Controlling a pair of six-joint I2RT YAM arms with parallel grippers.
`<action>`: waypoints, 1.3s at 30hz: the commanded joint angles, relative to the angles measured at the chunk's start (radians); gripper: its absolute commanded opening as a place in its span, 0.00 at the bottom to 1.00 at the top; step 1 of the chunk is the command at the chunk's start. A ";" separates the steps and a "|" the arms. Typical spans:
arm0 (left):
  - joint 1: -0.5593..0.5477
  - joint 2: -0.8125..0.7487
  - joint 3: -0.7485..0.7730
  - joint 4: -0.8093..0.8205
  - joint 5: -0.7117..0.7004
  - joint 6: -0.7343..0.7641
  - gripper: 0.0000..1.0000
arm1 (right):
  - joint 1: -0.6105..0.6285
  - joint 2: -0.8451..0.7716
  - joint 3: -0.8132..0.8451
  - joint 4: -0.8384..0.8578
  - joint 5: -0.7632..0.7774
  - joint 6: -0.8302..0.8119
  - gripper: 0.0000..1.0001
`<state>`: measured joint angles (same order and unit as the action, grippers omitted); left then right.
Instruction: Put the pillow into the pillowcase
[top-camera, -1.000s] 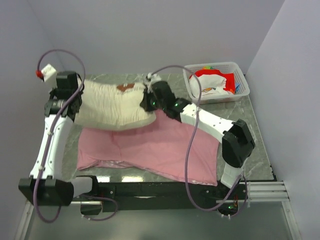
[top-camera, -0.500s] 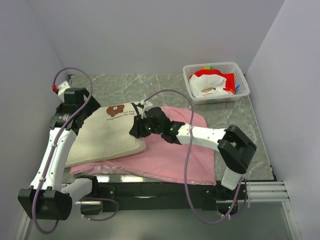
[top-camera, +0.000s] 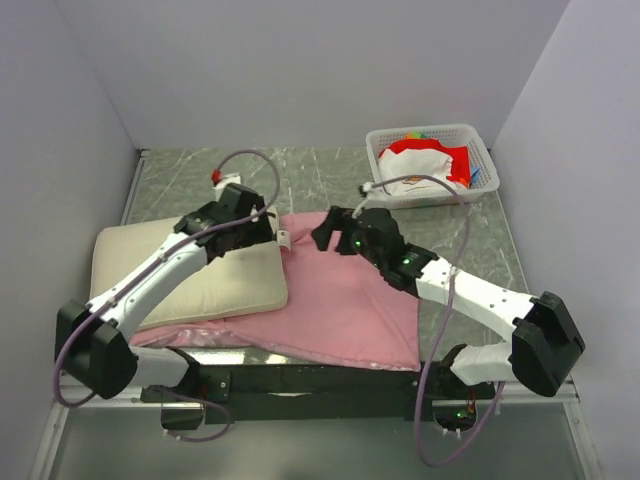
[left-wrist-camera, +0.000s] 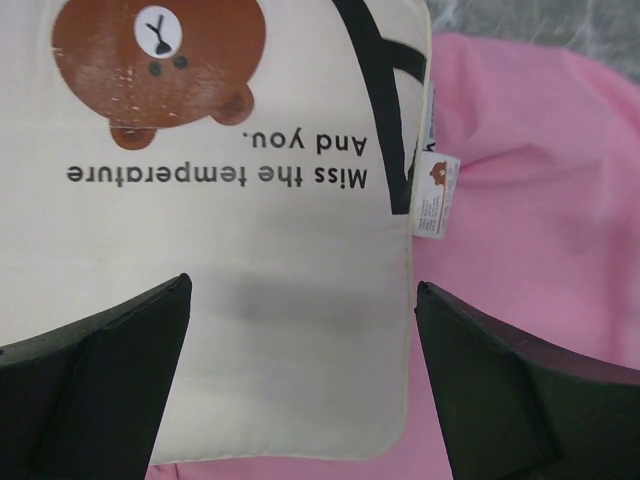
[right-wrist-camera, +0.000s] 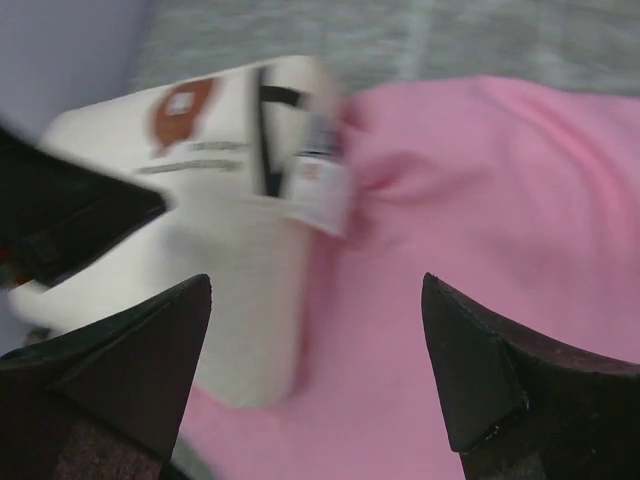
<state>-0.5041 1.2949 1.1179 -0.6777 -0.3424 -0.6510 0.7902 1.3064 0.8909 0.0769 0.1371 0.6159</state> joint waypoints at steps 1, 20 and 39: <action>-0.101 0.104 0.063 -0.017 -0.154 -0.015 0.99 | -0.150 -0.062 -0.122 -0.103 0.038 0.061 0.93; -0.234 0.350 0.126 -0.119 -0.281 0.077 0.01 | -0.439 -0.099 -0.256 -0.206 0.183 0.058 1.00; -0.128 -0.172 0.211 -0.184 -0.142 0.119 0.01 | -0.578 0.077 -0.175 -0.210 0.108 0.005 0.05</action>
<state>-0.6605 1.1721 1.3243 -0.9070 -0.5106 -0.5407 0.2657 1.4063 0.6403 -0.1013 0.1894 0.6487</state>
